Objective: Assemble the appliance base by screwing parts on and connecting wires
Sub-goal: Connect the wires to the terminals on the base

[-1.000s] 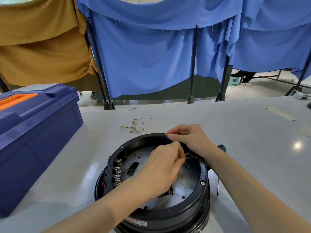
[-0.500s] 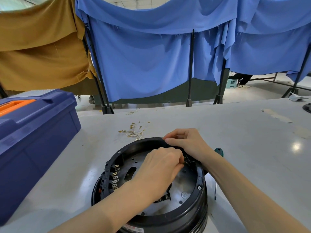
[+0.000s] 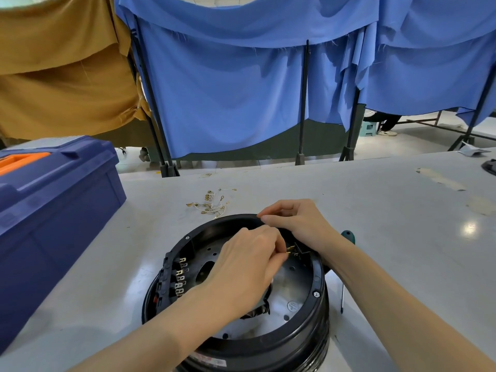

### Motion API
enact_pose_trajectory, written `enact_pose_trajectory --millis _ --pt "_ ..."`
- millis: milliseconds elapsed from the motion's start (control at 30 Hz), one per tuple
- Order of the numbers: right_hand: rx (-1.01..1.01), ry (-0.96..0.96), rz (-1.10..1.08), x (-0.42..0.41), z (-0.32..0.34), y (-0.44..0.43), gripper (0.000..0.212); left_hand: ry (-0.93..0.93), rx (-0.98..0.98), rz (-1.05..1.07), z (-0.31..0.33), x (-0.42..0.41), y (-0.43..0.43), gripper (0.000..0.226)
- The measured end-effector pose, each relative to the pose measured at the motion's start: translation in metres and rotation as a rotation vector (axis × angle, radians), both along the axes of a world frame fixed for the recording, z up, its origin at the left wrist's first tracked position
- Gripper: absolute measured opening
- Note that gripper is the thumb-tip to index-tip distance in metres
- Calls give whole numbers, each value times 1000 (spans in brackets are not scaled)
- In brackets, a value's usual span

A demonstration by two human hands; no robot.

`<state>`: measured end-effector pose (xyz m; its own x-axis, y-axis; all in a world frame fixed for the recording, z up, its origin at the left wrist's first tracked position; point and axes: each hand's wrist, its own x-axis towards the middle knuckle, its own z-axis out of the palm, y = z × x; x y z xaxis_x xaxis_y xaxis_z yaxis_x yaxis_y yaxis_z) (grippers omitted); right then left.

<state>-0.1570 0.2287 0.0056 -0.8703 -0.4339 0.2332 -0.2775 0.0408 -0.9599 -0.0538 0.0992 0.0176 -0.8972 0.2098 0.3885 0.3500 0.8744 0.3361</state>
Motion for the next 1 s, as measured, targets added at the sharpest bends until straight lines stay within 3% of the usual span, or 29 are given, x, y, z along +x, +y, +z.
enact_pose_trajectory --millis 467,1000 --pt "-1 -8 -5 -1 -1 -1 12 -79 227 -23 -7 -6 1 6" --pt "-3 -13 -18 -1 -1 -1 7 -49 185 -27 -1 -5 9 5"
